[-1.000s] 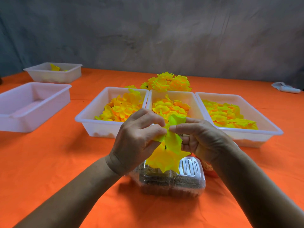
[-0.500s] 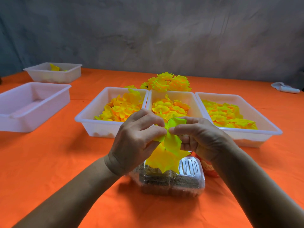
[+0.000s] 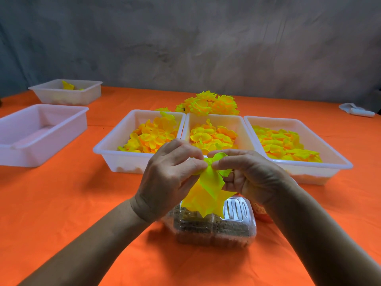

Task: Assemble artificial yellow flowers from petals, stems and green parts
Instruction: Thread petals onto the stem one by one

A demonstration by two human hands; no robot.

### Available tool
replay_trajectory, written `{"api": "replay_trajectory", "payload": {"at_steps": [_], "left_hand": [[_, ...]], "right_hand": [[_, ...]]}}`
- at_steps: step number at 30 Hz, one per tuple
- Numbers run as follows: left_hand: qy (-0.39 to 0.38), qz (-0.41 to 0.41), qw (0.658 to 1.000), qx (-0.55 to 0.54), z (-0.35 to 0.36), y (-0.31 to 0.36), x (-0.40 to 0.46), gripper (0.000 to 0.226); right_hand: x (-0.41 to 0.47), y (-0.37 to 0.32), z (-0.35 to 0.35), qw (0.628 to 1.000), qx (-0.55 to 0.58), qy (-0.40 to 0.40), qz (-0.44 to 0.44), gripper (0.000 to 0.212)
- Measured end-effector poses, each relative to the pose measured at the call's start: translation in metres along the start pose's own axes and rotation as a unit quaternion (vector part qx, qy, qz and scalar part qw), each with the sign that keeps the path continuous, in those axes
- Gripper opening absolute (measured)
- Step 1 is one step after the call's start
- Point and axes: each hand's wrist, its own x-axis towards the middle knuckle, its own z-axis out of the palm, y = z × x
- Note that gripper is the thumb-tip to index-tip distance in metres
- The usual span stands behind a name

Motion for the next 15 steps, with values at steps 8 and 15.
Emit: {"api": "replay_trajectory", "payload": {"at_steps": [8,15], "left_hand": [[0.008,0.002,1.000,-0.009,-0.0005,0.0016,0.0013,0.012],[-0.001,0.002,1.000,-0.012,0.0004,0.0011,-0.0017,0.006]], "right_hand": [[-0.0022,0.0009,0.0022,0.999,0.029,-0.015,0.001,0.036],[-0.0032,0.0009,0.0020,1.000,0.015,-0.015,0.003,0.037]]}}
